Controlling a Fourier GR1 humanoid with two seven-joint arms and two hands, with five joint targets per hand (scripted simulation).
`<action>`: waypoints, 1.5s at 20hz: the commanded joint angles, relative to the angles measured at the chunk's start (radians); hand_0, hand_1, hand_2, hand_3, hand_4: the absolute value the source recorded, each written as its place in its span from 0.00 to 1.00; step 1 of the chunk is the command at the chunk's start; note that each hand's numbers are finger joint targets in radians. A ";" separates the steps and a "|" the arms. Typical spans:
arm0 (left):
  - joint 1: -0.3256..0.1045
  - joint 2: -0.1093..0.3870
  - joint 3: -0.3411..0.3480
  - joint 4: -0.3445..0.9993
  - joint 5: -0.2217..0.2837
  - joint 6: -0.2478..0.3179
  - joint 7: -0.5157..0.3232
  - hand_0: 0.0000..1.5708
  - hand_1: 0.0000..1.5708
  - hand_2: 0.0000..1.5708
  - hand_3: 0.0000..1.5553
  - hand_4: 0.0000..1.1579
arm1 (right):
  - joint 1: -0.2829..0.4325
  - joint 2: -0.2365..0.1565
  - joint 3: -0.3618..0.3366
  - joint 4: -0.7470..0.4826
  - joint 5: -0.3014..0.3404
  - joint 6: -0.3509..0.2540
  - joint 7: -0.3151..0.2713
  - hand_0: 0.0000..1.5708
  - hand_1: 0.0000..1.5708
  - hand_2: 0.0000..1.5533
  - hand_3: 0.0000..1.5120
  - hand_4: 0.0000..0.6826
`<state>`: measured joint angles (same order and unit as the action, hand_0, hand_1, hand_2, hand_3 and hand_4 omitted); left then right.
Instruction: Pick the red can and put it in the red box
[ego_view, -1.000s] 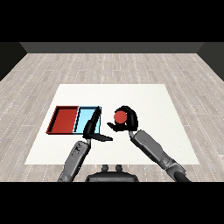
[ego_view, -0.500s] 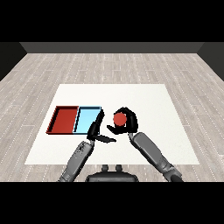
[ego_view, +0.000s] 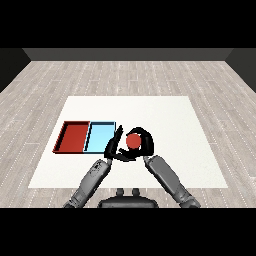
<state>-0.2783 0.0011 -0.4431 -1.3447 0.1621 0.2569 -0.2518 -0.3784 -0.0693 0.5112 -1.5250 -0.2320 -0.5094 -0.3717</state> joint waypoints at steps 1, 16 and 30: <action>0.062 -0.001 -0.046 -0.079 -0.014 -0.004 -0.003 0.00 0.00 0.00 0.00 0.00 | 0.009 0.057 -0.062 0.076 0.011 0.074 -0.070 0.92 0.92 0.92 0.92 0.97; -0.120 -0.001 -0.077 0.109 0.123 0.037 -0.049 0.00 0.00 0.00 0.00 0.00 | -0.106 0.069 0.071 0.019 -0.035 -0.075 0.032 0.97 0.97 0.94 0.93 0.95; -0.090 -0.001 -0.071 0.126 0.171 0.243 -0.049 1.00 1.00 1.00 0.95 0.96 | -0.068 0.069 0.068 -0.023 -0.020 -0.056 0.052 0.95 0.95 0.93 0.92 0.95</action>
<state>-0.3560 0.0093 -0.5594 -1.2280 0.3611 0.4926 -0.3436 -0.4409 -0.0115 0.5668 -1.5205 -0.2322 -0.5591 -0.3299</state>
